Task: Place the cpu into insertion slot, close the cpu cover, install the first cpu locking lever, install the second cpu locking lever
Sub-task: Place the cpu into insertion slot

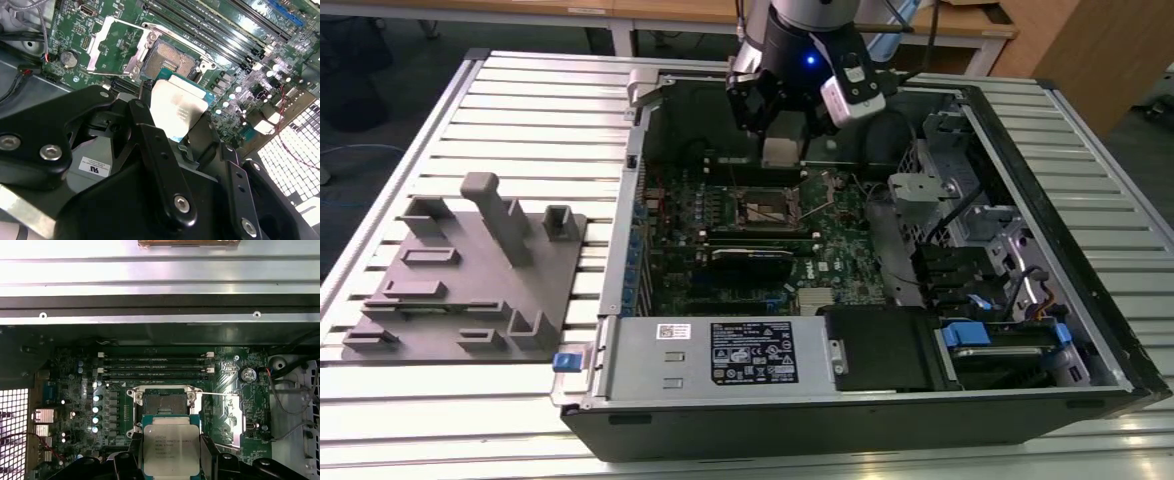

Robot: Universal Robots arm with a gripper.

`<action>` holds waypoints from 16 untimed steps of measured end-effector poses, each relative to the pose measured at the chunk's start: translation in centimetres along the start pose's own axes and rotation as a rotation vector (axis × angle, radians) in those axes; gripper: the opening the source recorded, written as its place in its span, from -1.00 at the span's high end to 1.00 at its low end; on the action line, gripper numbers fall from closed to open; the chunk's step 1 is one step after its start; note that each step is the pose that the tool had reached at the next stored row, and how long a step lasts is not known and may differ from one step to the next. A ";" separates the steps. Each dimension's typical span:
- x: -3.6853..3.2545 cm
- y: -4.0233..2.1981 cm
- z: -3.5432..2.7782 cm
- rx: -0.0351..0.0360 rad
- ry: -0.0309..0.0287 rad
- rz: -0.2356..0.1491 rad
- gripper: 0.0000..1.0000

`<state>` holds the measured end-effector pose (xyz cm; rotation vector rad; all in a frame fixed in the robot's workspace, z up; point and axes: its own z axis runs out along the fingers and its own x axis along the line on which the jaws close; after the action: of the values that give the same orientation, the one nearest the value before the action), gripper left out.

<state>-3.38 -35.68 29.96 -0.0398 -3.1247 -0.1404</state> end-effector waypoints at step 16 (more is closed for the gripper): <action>-0.01 -0.06 0.65 0.0003 0.0002 0.000 -0.08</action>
<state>-3.38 -35.68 29.31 -0.0397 -3.1245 -0.1399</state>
